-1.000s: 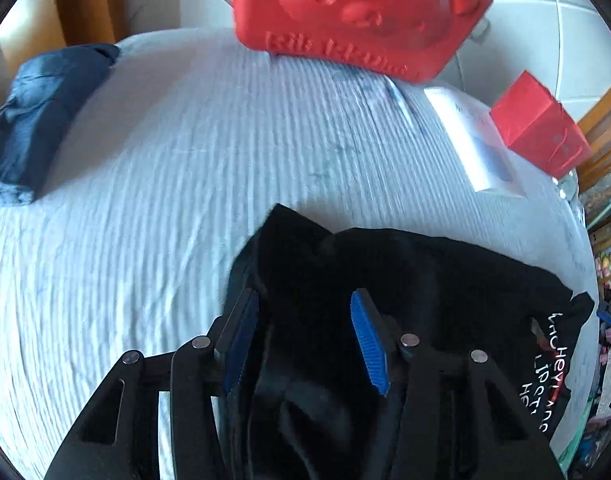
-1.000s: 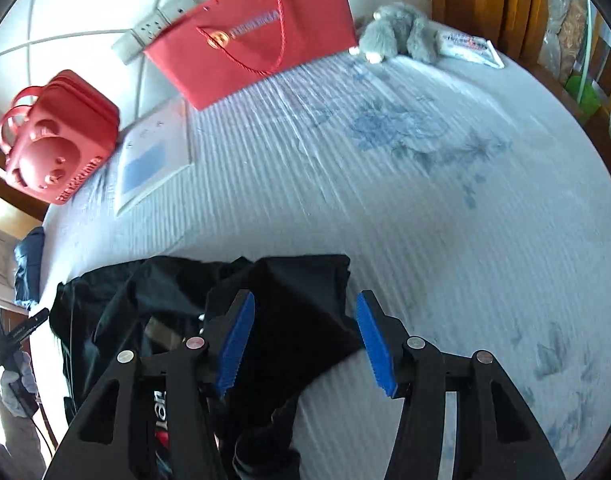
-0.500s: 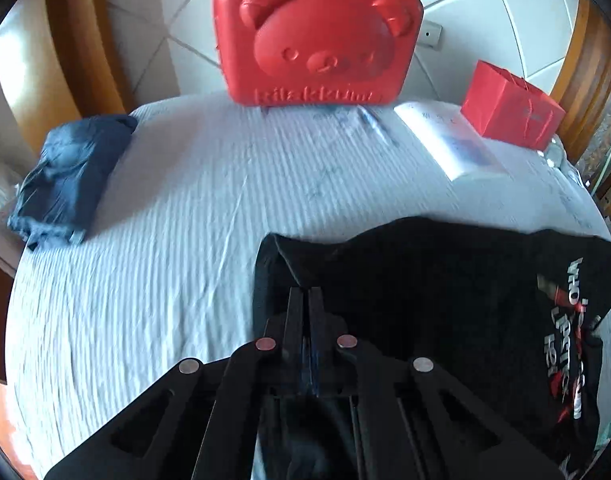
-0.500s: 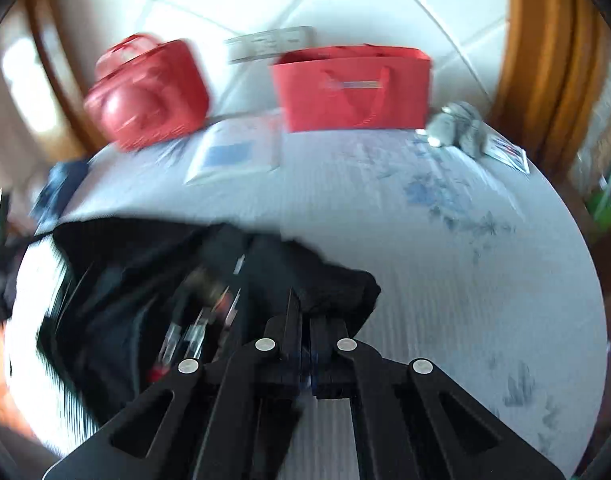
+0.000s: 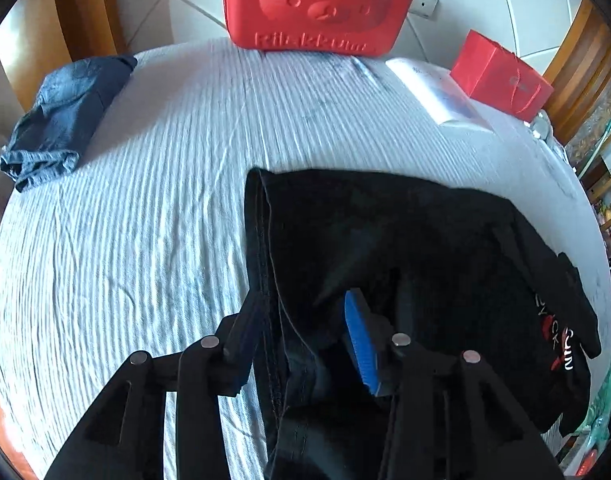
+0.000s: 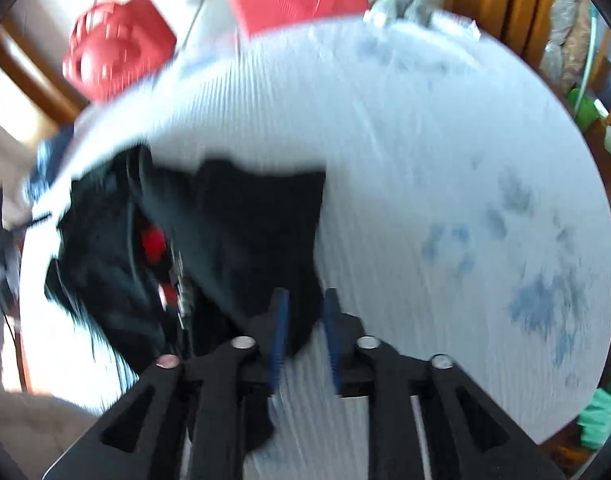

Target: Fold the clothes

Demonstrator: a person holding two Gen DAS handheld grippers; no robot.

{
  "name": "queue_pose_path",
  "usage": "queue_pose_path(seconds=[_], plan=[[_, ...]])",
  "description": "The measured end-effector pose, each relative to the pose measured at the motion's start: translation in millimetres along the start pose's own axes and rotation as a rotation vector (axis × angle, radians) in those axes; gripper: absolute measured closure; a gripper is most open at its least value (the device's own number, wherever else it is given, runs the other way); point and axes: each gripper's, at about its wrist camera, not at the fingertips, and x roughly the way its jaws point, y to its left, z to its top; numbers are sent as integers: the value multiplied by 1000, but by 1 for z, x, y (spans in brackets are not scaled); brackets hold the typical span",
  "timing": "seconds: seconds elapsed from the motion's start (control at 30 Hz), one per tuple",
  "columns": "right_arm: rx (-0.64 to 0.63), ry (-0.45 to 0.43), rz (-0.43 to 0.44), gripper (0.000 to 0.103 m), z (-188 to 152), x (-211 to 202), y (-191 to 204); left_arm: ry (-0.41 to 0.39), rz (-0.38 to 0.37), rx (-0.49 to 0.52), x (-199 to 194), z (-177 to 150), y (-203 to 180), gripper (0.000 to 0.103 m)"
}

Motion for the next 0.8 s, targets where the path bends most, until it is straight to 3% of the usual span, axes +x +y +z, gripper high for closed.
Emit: queue_pose_path(seconds=[0.17, 0.47, 0.6, 0.67, 0.7, 0.73, 0.77, 0.8], plan=[[21, -12, -5, 72, 27, 22, 7, -19, -10, -21, 13, 20, 2, 56], [88, 29, -8, 71, 56, 81, 2, 78, -7, -57, 68, 28, -5, 56], [77, 53, -29, 57, 62, 102, 4, 99, 17, -20, 75, 22, -16, 56], [72, 63, -37, 57, 64, 112, 5, 93, 34, 1, 75, 21, -19, 57], [71, 69, -33, 57, 63, 117, 7, 93, 44, 8, 75, 20, -20, 63], [43, 72, -52, 56, 62, 120, 11, 94, 59, 12, 74, 19, -22, 85], [-3, 74, -87, 60, 61, 121, 18, 96, 67, 14, 73, 19, -23, 99], [-48, 75, -122, 72, 60, 123, 25, 98, 64, 14, 72, 18, -24, 102]])
